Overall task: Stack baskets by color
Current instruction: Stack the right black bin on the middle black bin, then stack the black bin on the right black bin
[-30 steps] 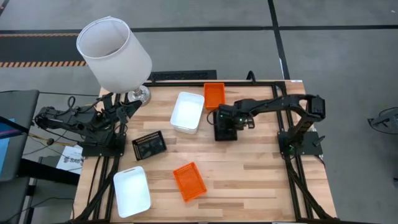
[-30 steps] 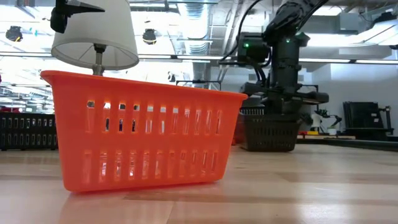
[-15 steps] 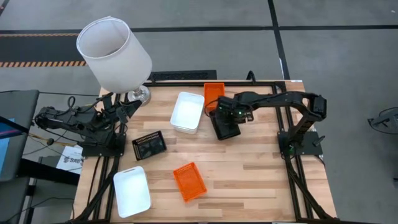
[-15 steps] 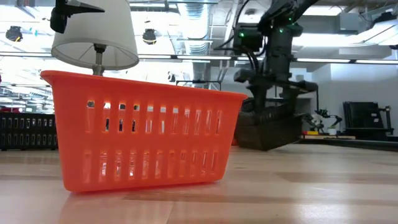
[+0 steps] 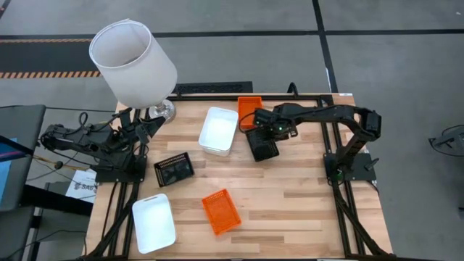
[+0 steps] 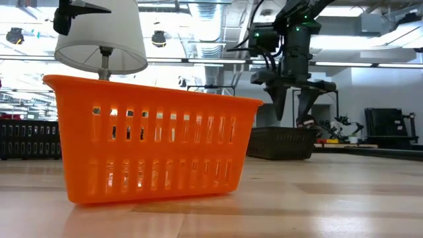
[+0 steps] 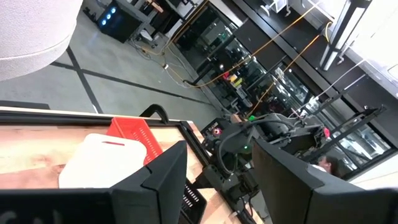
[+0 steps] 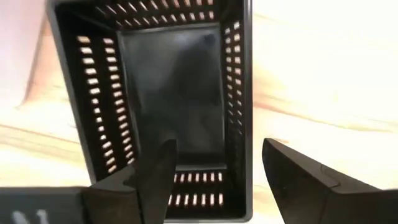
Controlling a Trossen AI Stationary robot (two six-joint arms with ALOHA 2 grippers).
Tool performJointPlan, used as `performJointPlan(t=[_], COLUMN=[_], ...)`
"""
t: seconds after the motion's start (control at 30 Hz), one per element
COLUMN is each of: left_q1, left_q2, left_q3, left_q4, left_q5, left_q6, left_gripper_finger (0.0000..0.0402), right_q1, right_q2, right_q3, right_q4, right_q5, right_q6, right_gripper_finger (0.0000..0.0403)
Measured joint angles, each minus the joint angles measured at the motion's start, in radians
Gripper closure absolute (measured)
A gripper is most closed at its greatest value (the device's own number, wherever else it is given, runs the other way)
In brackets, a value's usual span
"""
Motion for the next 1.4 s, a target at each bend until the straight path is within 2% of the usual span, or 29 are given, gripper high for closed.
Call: performJointPlan(t=[0.13, 0.2, 0.27, 0.4, 0.53, 0.63, 0.93, 1.13, 1.27, 1.4], left_q1=[0.0, 0.0, 0.0, -0.001, 0.0, 0.0, 0.0, 0.0, 0.026, 0.082], left_q2=[0.0, 0.0, 0.0, 0.021, 0.097, 0.175, 0.422, 0.583, 0.689, 0.778], left_q3=[0.0, 0.0, 0.0, 0.0, 0.0, 0.0, -0.005, -0.005, -0.007, -0.032], left_q4=[-0.002, -0.021, -0.086, -0.349, -0.64, -0.789, -0.771, -0.697, -0.679, -0.565], left_q5=[0.006, 0.06, 0.161, 0.348, 0.43, 0.463, 0.475, 0.512, 0.507, 0.591], left_q6=[-0.01, -0.019, -0.047, -0.223, -0.428, -0.49, -0.332, -0.18, -0.178, -0.159], left_gripper_finger=[0.023, 0.023, 0.023, 0.023, 0.023, 0.023, 0.023, 0.023, 0.023, 0.023], right_q1=[-0.006, 0.003, 0.022, 0.072, 0.117, 0.149, 0.256, 0.331, 0.37, 0.413], right_q2=[-0.035, -0.044, -0.064, -0.092, -0.106, -0.104, -0.104, -0.104, -0.103, -0.103], right_q3=[0.044, 0.065, 0.087, 0.106, 0.107, 0.107, 0.107, 0.107, 0.107, 0.106], right_q4=[-0.069, -0.081, -0.076, -0.075, -0.078, -0.08, -0.078, -0.078, -0.084, -0.091], right_q5=[0.035, 0.037, 0.037, 0.036, 0.053, 0.053, 0.057, 0.069, 0.086, 0.086], right_q6=[-0.005, -0.032, -0.05, -0.052, -0.046, -0.026, 0.075, 0.123, 0.125, 0.102], right_gripper_finger=[0.0143, 0.0143, 0.0143, 0.0143, 0.0143, 0.0143, 0.0143, 0.0143, 0.0143, 0.0143])
